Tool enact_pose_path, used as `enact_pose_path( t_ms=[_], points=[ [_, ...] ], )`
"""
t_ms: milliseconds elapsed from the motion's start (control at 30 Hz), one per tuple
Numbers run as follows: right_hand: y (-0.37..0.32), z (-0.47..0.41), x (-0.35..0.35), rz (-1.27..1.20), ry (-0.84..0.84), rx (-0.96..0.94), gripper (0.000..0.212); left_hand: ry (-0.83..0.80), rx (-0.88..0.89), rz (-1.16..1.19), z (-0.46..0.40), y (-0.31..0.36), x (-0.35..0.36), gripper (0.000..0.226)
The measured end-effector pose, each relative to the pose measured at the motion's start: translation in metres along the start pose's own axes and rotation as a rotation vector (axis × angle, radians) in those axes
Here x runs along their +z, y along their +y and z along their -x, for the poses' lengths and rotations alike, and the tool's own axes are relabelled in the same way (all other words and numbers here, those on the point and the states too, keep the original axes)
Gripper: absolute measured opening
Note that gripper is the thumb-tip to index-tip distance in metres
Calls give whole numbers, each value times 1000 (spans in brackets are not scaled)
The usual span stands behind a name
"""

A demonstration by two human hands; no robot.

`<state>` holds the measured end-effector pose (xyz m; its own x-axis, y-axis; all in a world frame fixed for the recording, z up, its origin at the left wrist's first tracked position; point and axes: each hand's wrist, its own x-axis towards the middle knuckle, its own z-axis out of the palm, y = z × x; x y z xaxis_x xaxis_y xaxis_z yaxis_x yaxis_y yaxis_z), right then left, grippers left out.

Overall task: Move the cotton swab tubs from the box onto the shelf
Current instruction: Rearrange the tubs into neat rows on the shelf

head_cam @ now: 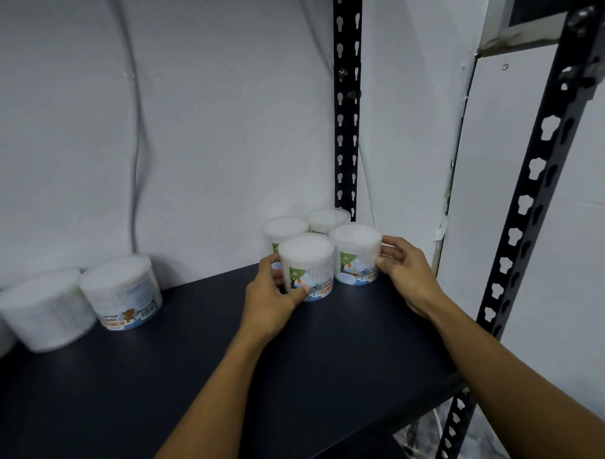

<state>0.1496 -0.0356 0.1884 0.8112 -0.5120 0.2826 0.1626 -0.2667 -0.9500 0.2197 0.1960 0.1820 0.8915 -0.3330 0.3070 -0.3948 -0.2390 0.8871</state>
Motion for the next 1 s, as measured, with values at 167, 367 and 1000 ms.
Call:
enact_pose_path(
  t_ms=[167, 367, 1000],
  points=[
    [1, 0, 0, -5, 2, 5, 44, -16, 10, 2, 2, 3, -1, 62],
    [1, -1, 0, 2, 0, 3, 44, -24, 17, 8, 3, 3, -2, 65],
    [-4, 11, -1, 29, 76, 70, 54, -20, -25, 31, 10, 11, -5, 72]
  ],
)
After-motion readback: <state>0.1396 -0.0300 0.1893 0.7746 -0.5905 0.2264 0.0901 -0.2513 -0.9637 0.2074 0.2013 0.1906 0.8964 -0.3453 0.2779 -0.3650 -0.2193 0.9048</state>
